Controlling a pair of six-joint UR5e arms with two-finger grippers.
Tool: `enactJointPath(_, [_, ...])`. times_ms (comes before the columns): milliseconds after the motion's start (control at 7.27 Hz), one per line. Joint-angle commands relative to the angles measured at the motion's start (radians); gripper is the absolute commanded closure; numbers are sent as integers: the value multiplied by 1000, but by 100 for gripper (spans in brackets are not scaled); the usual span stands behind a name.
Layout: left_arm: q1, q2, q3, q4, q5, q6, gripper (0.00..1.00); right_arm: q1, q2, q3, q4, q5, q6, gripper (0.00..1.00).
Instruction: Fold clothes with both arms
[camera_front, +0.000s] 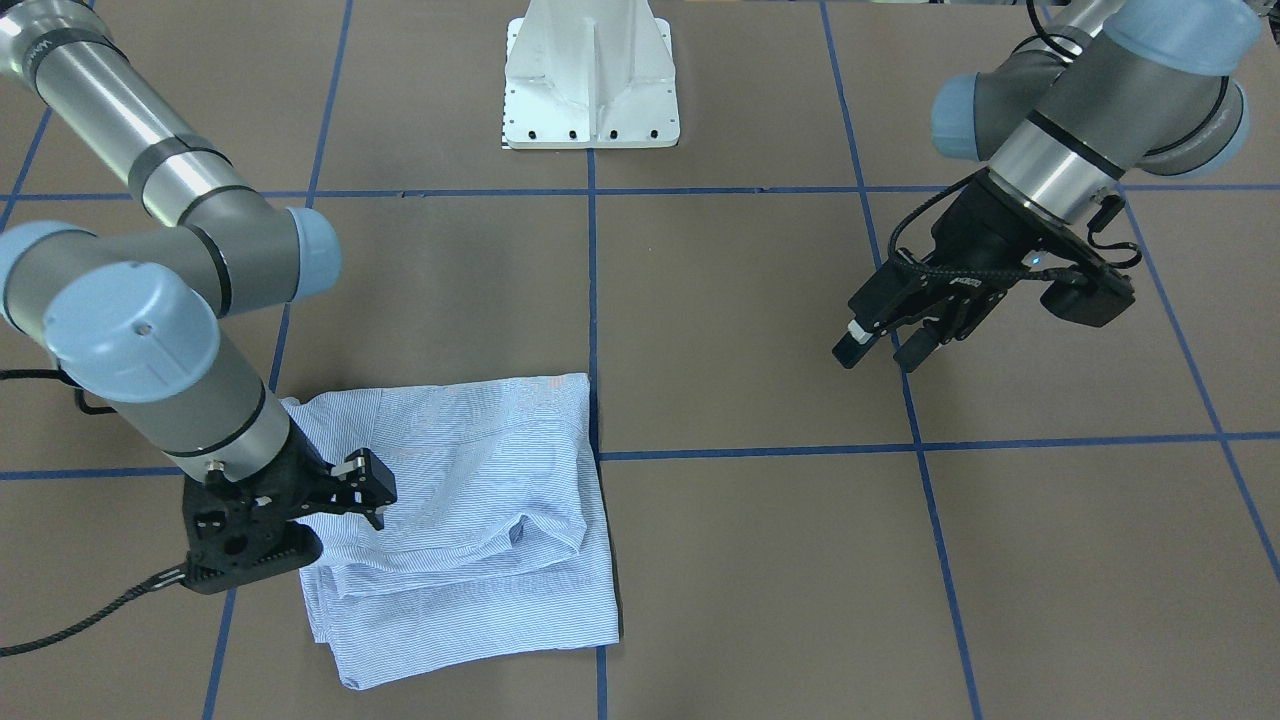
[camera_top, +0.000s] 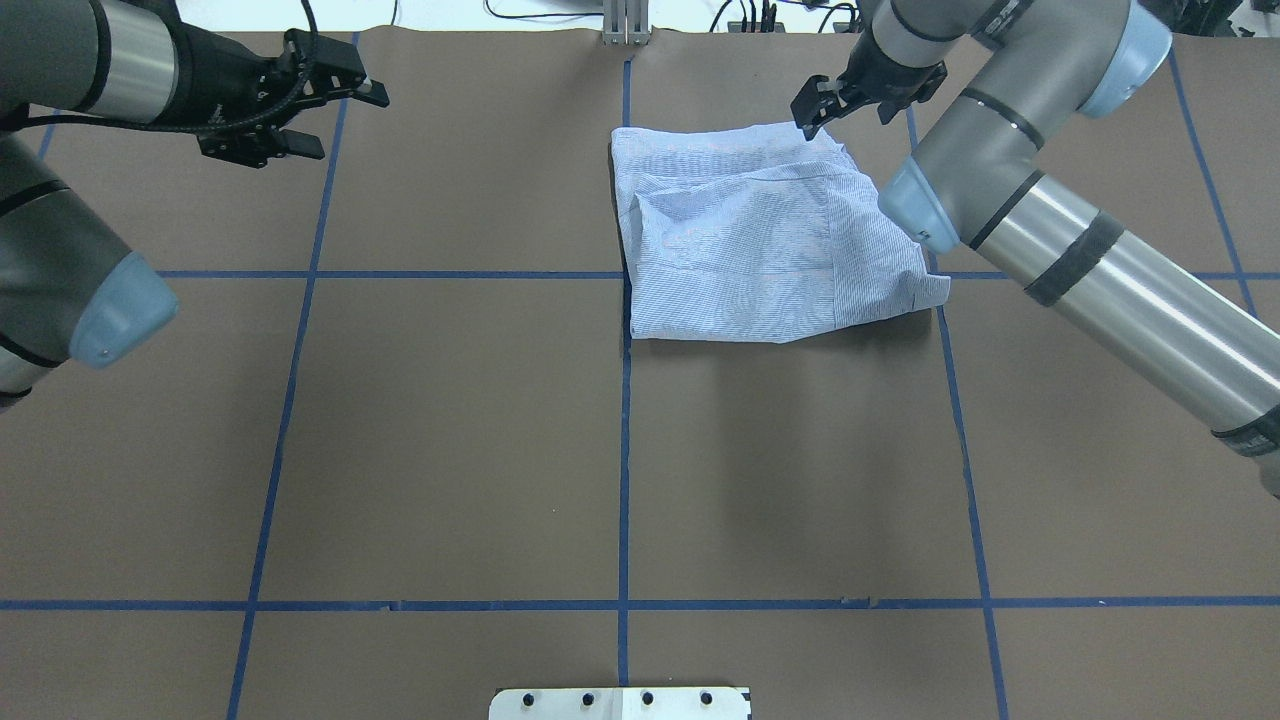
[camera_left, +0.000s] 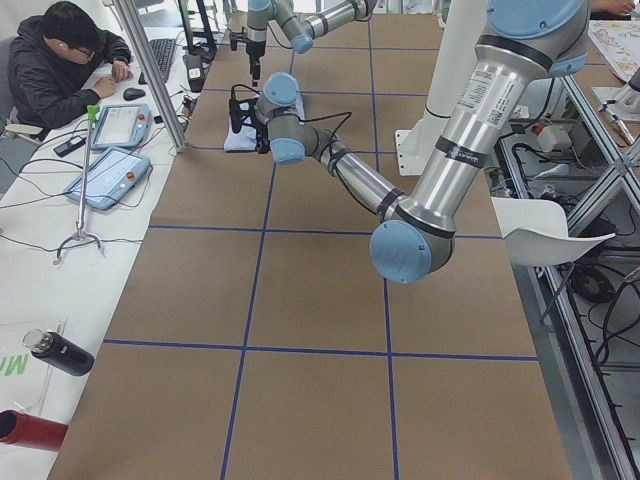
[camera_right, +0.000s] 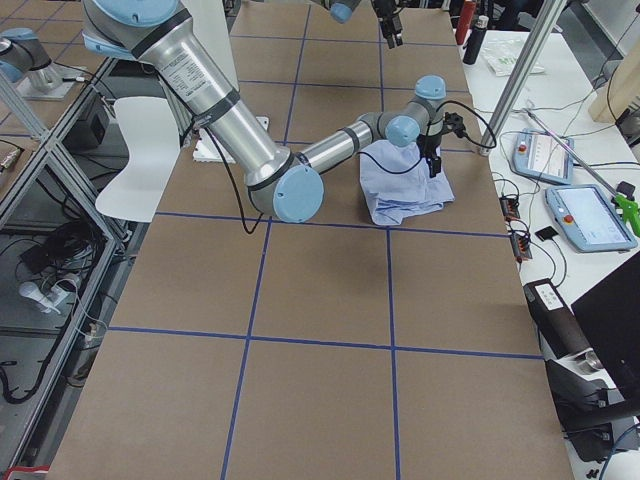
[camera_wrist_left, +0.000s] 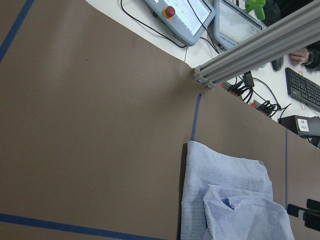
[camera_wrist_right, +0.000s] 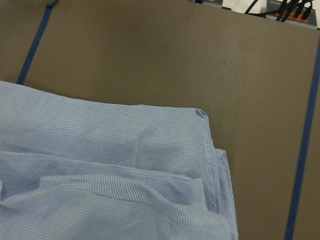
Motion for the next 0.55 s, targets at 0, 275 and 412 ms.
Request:
enactJointPath(0, [-41, 122, -75, 96, 2, 363, 0, 62, -103, 197, -181, 27, -60, 0])
enactJointPath(275, [-134, 201, -97, 193, 2, 701, 0, 136, -284, 346, -208, 29, -204, 0])
enactJointPath(412, [-192, 223, -87, 198, -1, 746, 0, 167, -356, 415, -269, 29, -299, 0])
